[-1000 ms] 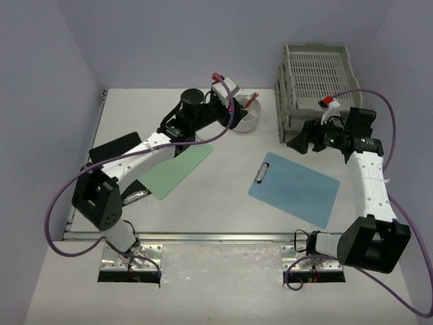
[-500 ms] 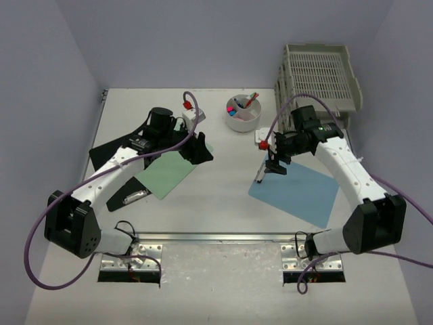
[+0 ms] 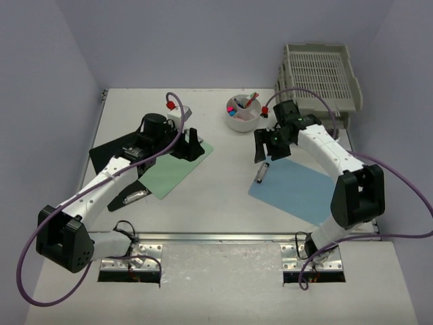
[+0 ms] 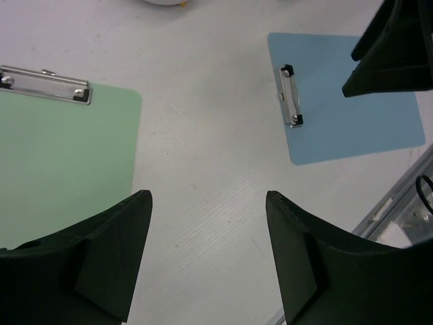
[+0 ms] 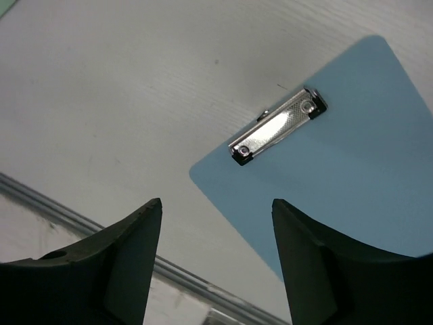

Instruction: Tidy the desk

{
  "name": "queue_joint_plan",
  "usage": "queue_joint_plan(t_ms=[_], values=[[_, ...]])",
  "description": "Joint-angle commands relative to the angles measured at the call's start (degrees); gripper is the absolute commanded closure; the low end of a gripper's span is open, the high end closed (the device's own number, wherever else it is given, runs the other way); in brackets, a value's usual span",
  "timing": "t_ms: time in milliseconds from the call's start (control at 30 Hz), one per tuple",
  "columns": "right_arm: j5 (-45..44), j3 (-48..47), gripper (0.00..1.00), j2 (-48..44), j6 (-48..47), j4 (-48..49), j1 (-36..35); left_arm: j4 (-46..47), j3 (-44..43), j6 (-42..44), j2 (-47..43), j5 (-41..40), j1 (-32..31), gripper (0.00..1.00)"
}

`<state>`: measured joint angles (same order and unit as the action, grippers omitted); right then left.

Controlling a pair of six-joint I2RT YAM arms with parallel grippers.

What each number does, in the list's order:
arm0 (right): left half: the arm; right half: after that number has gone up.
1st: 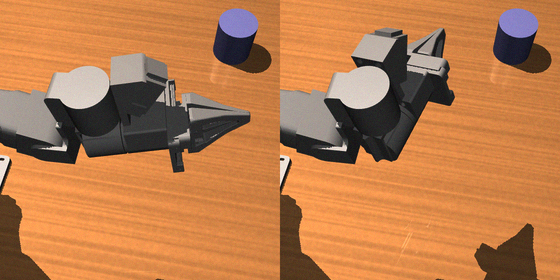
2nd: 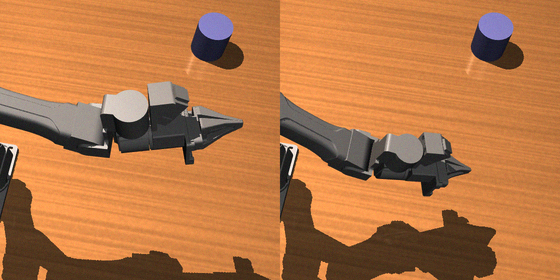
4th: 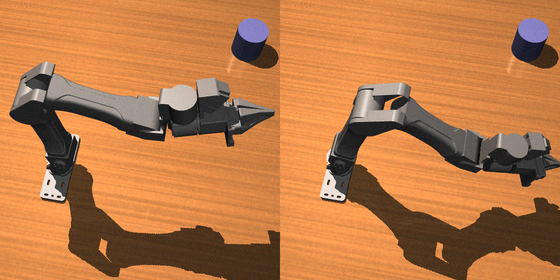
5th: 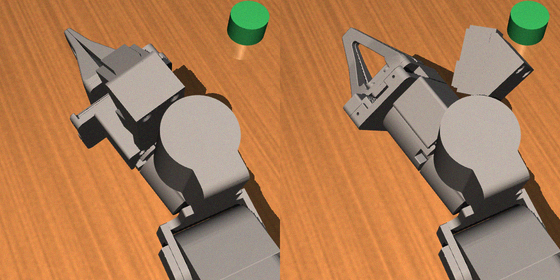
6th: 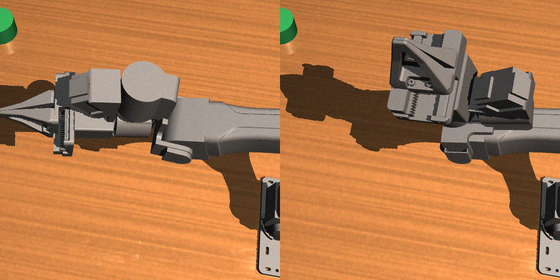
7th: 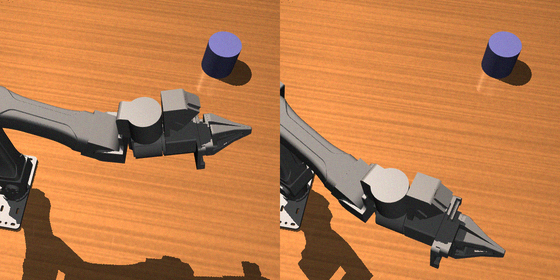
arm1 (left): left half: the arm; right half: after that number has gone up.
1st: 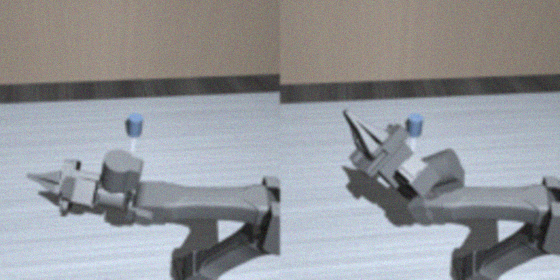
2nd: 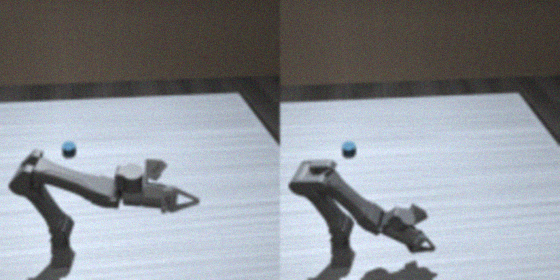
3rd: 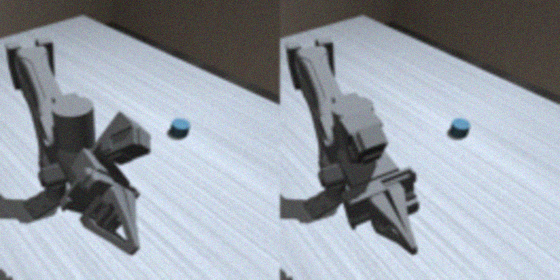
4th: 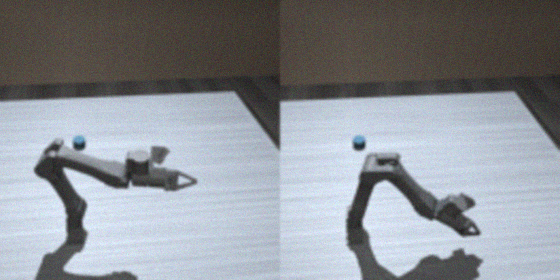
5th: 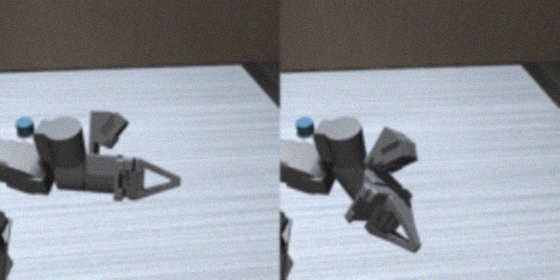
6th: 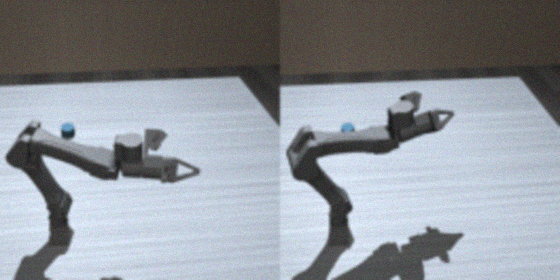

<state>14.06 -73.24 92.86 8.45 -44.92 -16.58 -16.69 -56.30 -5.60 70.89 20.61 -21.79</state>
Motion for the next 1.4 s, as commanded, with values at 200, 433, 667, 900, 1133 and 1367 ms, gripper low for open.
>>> queue_joint_plan(t_ms=[200, 433, 667, 900, 1133, 1367], values=[[-19.5, -0.4, 0.35, 7.0, 37.2, 1.1, -0.9, 0.3, 1.8, -3.9, -3.2, -10.0, 1.4, 0.32], [-25.6, -1.6, 0.39, 12.7, 40.8, 2.0, -4.8, -0.5, 2.0, -3.6, -2.0, -10.9, 2.0, 0.32], [-29.5, -4.0, 0.37, 18.4, 42.1, 3.0, -8.2, -0.9, 1.6, -2.8, -1.5, -10.0, 3.1, 0.32], [-32.1, -2.6, 0.38, 19.9, 41.7, 3.3, -8.5, -0.5, 2.9, -1.4, -2.0, -8.2, 5.8, 0.32], [-30.9, 0.1, 0.39, 18.5, 41.8, 3.4, -8.5, 1.6, 4.5, -1.3, -1.5, -6.7, 7.0, 0.32], [-30.7, 0.4, 0.48, 20.9, 41.3, 5.4, -7.9, 2.4, 5.2, -1.3, -1.3, -6.4, 7.4, 0.32]])
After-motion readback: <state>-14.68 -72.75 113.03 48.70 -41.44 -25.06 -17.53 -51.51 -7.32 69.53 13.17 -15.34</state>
